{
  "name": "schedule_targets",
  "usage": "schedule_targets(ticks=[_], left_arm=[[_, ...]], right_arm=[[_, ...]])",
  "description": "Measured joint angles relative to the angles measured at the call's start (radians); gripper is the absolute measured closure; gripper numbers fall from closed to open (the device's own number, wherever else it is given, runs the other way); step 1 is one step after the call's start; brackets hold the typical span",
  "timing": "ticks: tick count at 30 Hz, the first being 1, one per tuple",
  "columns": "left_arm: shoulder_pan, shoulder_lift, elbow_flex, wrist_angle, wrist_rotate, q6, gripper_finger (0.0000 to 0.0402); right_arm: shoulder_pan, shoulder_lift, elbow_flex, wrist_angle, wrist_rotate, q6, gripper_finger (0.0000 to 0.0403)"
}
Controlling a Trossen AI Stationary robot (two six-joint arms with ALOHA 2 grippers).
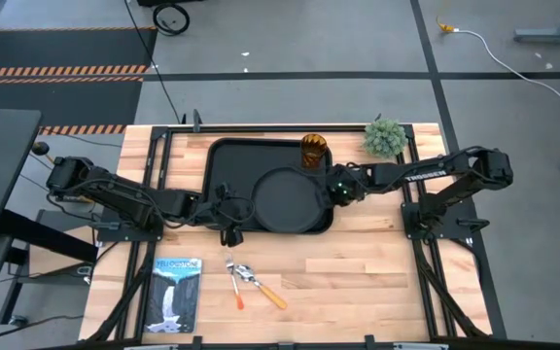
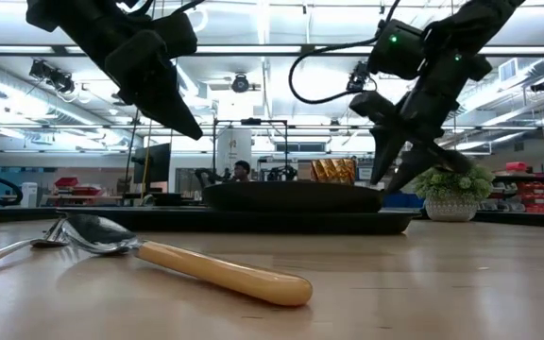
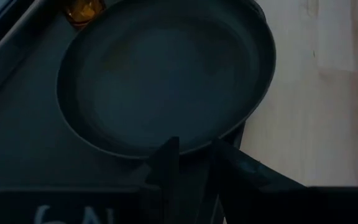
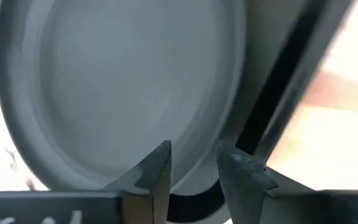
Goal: Pick and place plate/cup/fork/spoon on tray
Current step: Put the black plate on the black serving tray, then adjust the orange cup
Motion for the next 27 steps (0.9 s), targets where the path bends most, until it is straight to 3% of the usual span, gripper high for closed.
schedule_targets(ticks=[4, 10, 16, 20, 23, 27], left_arm=[[0.001, 0.000, 0.000, 0.000, -0.002, 0.007, 0.0299], [0.017, 0.000, 0.000, 0.005, -0.006, -0.014, 0.0299], [0.017, 0.000, 0.000, 0.005, -0.005, -0.089, 0.0299], [0.017, 0.000, 0.000, 0.005, -0.021, -0.090, 0.0299], [0.017, 0.000, 0.000, 0.007, -0.021, -0.090, 0.0299], [0.010, 0.000, 0.000, 0.007, -0.021, -0.090, 0.0299]], right_arm=[[0.018, 0.000, 0.029, -0.016, 0.012, -0.316, 0.0267], [0.092, -0.001, 0.049, -0.062, 0.126, -0.741, 0.0268], [0.145, 0.001, 0.050, -0.095, 0.186, -0.927, 0.0268], [0.177, 0.002, 0.042, -0.116, 0.297, -1.054, 0.0268], [0.186, 0.002, 0.032, -0.105, 0.376, -1.093, 0.0268], [0.185, 0.002, 0.019, -0.068, 0.389, -1.101, 0.0268]])
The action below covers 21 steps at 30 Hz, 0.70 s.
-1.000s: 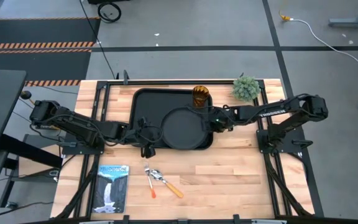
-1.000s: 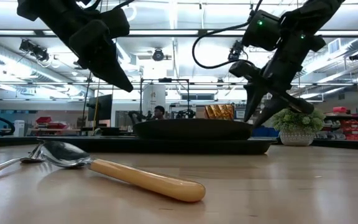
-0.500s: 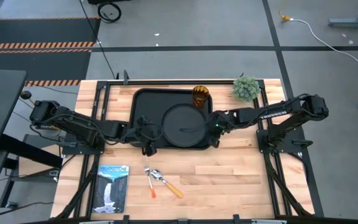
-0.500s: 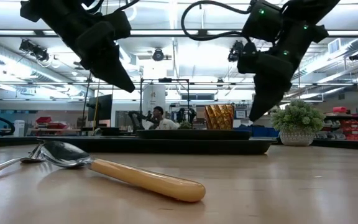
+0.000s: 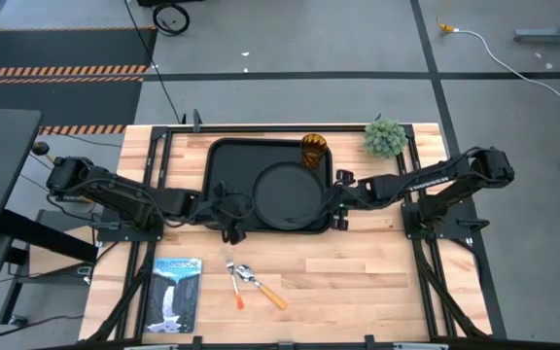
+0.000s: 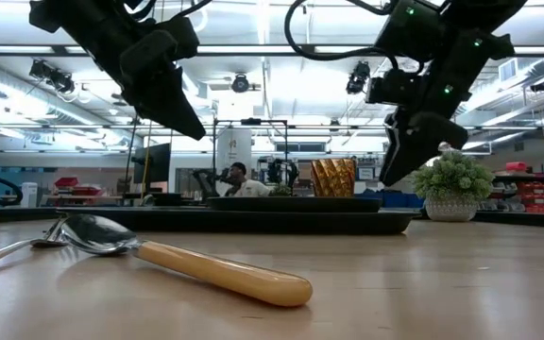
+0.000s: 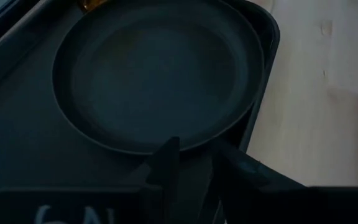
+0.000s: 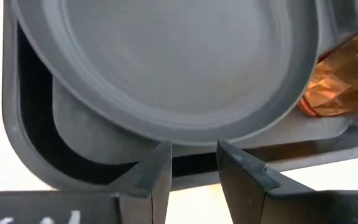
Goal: Pick and place plate/cup/fork/spoon on tray
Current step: Adjust the orange cup
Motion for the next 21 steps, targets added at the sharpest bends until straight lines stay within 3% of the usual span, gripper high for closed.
schedule_targets(ticks=[4, 9, 16, 21], left_arm=[[-0.008, 0.000, 0.000, -0.001, 0.000, 0.000, 0.0299], [-0.003, 0.000, 0.000, 0.000, -0.003, 0.001, 0.0299], [0.036, 0.017, -0.002, -0.002, -0.112, 0.033, 0.0299], [0.076, 0.027, -0.002, 0.013, -0.055, 0.034, 0.0299]], right_arm=[[0.011, -0.002, 0.001, 0.020, -0.003, 0.041, 0.0269], [0.019, 0.017, 0.101, 0.024, -0.005, 0.060, 0.0270], [-0.035, 0.123, 0.239, 0.004, -0.006, -0.048, 0.0273], [-0.125, 0.189, 0.367, -0.036, -0.034, -0.080, 0.0273]])
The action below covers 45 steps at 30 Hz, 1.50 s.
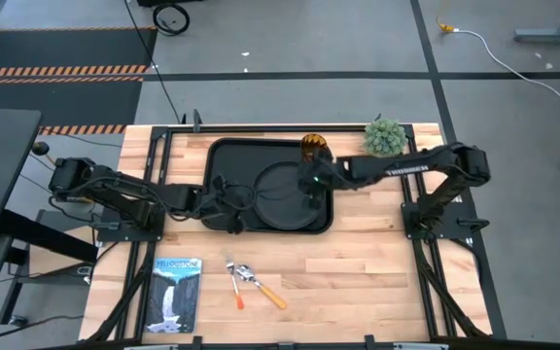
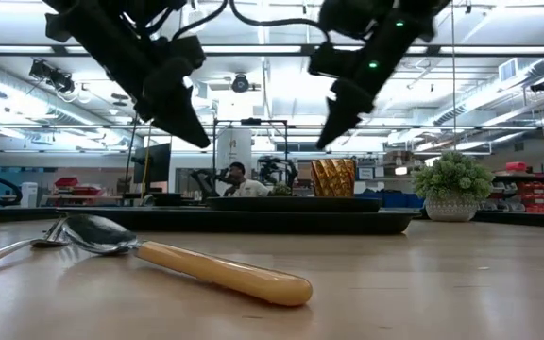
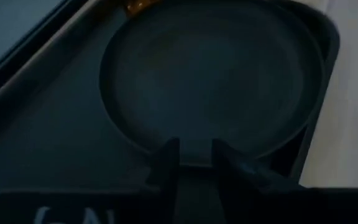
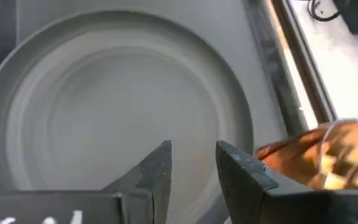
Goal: Pick and place plate/cup/fork/spoon on tray
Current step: Adjust the orange cup
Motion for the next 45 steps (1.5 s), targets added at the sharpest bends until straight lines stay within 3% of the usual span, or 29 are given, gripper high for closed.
schedule_targets(ticks=[15, 20, 26, 45], left_arm=[[-0.017, 0.000, 0.000, -0.003, 0.113, -0.040, 0.0299], [-0.033, 0.000, 0.000, -0.002, 0.120, -0.041, 0.0299], [-0.033, 0.000, 0.001, 0.002, 0.120, -0.061, 0.0299], [-0.033, 0.000, 0.001, 0.003, 0.120, -0.061, 0.0299]], right_arm=[[-0.227, 0.239, 0.318, -0.054, -0.129, -0.232, 0.0273], [-0.304, 0.232, 0.332, -0.058, -0.130, -0.247, 0.0273], [-0.370, 0.238, 0.332, -0.088, -0.203, -0.243, 0.0273], [-0.387, 0.236, 0.332, -0.171, -0.199, -0.232, 0.0273]])
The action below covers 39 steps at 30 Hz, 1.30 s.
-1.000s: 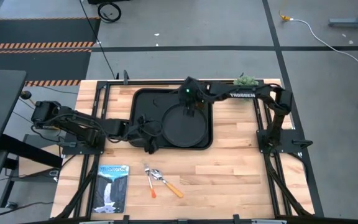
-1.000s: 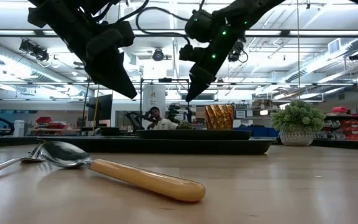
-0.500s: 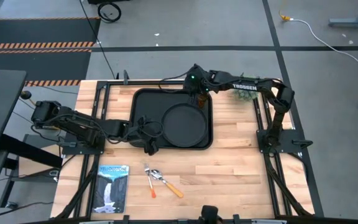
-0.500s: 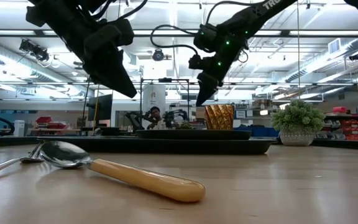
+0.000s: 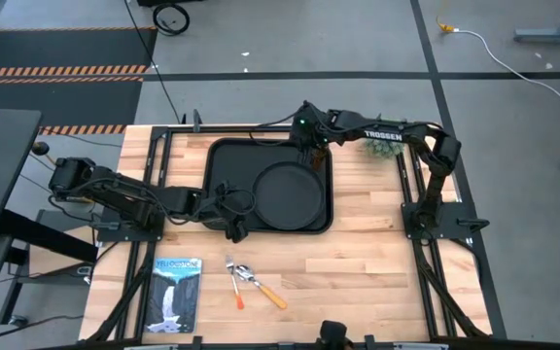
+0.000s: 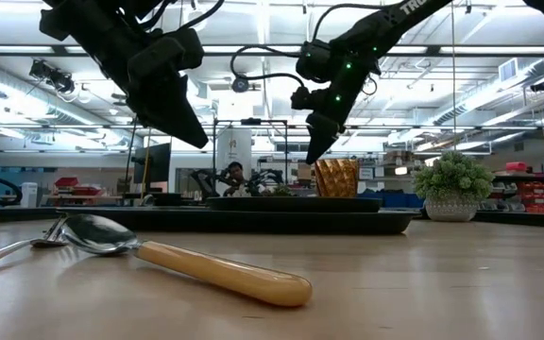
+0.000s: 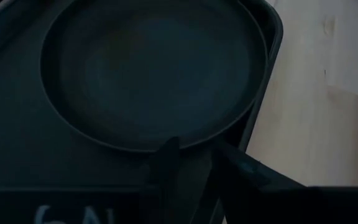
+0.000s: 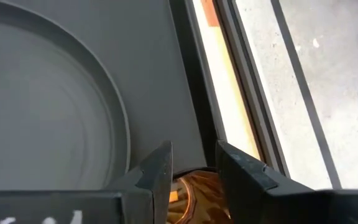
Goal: Pick and place plate/cup/fork/spoon on tray
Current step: Adjust the orange cup
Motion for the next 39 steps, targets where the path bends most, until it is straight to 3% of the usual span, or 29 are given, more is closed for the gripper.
schedule_targets(ticks=[12, 18, 24, 33, 39], left_arm=[[0.000, 0.000, 0.000, 0.004, 0.000, 0.000, 0.0299], [0.014, 0.007, 0.001, 0.042, -0.057, 0.032, 0.0299], [0.013, 0.007, 0.001, -0.021, -0.061, 0.049, 0.0299], [0.012, -0.008, 0.001, -0.220, -0.037, -0.012, 0.0299], [0.012, -0.022, 0.001, -0.247, 0.007, -0.045, 0.0299]], right_arm=[[0.010, 0.000, -0.001, 0.032, 0.036, -0.003, 0.0273], [0.054, -0.009, -0.001, 0.125, 0.051, -0.037, 0.0273], [0.147, -0.017, -0.001, 0.131, 0.051, -0.037, 0.0273], [0.286, -0.051, -0.001, 0.038, 0.055, 0.031, 0.0276], [0.353, -0.079, -0.005, -0.074, 0.055, 0.118, 0.0279]])
